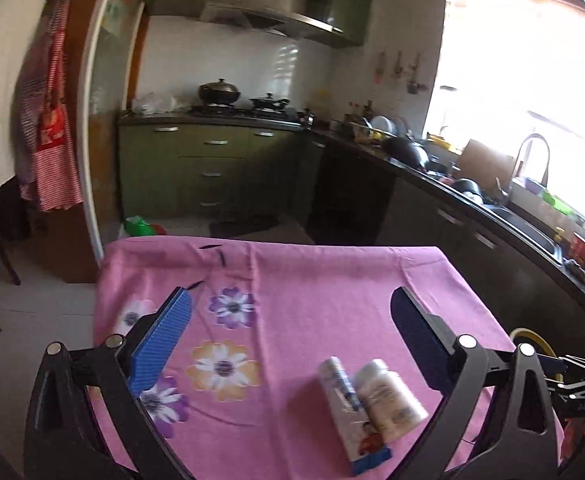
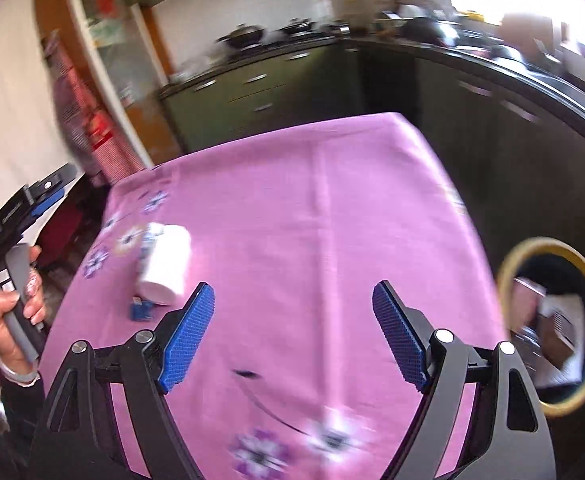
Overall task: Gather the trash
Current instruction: 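Grasp the white pill bottle with the right gripper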
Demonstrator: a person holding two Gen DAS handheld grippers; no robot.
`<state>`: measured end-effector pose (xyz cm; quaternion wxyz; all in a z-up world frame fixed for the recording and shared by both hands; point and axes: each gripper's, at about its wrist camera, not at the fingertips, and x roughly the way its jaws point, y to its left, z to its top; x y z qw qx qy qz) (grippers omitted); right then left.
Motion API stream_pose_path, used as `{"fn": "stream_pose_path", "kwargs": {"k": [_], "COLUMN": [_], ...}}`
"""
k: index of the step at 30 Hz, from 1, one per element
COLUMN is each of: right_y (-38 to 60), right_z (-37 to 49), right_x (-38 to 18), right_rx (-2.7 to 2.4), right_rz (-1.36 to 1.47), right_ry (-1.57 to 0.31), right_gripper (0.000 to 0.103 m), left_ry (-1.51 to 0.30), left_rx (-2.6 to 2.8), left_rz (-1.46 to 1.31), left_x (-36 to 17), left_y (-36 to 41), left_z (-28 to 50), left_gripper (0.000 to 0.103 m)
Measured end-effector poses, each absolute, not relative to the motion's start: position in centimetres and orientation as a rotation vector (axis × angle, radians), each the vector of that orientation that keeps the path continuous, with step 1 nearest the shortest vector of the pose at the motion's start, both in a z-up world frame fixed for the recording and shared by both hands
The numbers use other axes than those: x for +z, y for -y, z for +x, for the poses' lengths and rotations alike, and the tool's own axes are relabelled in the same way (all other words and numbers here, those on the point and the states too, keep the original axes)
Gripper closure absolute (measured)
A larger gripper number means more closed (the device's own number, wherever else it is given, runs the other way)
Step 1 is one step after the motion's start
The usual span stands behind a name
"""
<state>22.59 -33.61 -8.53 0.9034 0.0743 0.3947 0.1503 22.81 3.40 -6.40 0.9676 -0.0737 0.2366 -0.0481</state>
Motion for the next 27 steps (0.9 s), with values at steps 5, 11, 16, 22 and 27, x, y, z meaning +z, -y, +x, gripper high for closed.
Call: {"fn": "stream_pose_path", "kwargs": {"k": [5, 11, 16, 22, 27], "right_y": [25.3, 20.0, 19.4, 18.3, 17.3], "right_z": [25.3, 27.3, 29.1, 30.3, 31.0], "right_x": [-8.4, -10.0, -12.3, -13.4, -14.1], "right_rx": [0.428, 0.448, 0.437, 0.433, 0.429], "right_rz": [0.074, -0.003, -0.007, -0.014, -0.031], "right_ry": [-0.829, -0.883, -0.935, -0.972, -0.987], "right_gripper": [0.023, 0.029, 0.037, 0.037, 0.037], "left_ry": [-0.487, -0.513, -0.529, -0.553, -0.559], "left_rx": [-0.011, -0.008, -0.032, -0.037, -0.039], "left_rz": [-0.201, -0.207, -0.201, -0.173, -0.161], "left_x": [-6.6, -7.0, -7.6, -8.2, -8.4], "left_y": [-6.4, -6.1, -5.8, -5.2, -4.9], "left_z": [22.3, 22.5, 22.8, 23.2, 23.3], "left_gripper": [0.008, 0.008, 0.007, 0.007, 0.007]}}
